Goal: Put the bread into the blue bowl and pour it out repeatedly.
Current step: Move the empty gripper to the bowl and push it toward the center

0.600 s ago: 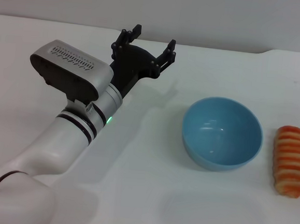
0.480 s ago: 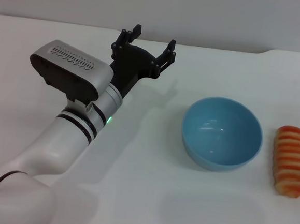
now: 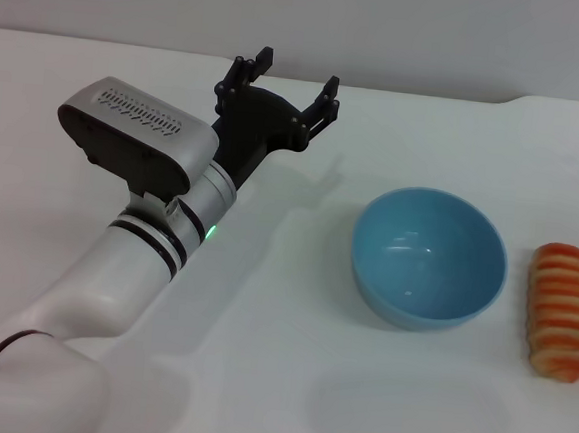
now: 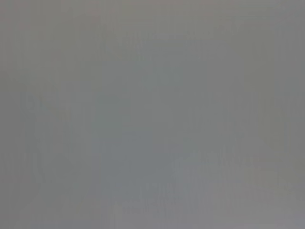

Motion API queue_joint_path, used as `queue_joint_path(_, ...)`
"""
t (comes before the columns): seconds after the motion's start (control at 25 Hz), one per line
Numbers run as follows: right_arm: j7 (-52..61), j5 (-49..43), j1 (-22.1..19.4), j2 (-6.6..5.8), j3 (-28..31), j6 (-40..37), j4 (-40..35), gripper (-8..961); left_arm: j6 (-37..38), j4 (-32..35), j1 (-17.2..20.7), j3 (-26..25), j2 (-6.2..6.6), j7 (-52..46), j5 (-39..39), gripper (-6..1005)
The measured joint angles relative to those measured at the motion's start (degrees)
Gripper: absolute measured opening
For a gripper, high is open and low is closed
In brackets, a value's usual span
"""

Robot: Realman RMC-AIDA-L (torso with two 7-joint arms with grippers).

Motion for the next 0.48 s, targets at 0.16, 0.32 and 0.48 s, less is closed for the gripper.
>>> queue_joint_path(0.16, 0.0, 0.0, 0.0, 0.00, 0.0, 0.0, 0.1, 638, 0.1, 0.0, 0.0, 0.0, 0.00, 0.0, 0.0, 829)
queue_joint_path(0.32, 0.0, 0.0, 0.1, 0.10, 0.0, 0.0, 0.2, 638, 0.1, 0.0, 0.0, 0.0, 0.00, 0.0, 0.0, 829)
queue_joint_path(0.48, 0.0, 0.0, 0.1, 0.10, 0.0, 0.0, 0.2, 638, 0.1, 0.0, 0.0, 0.0, 0.00, 0.0, 0.0, 830)
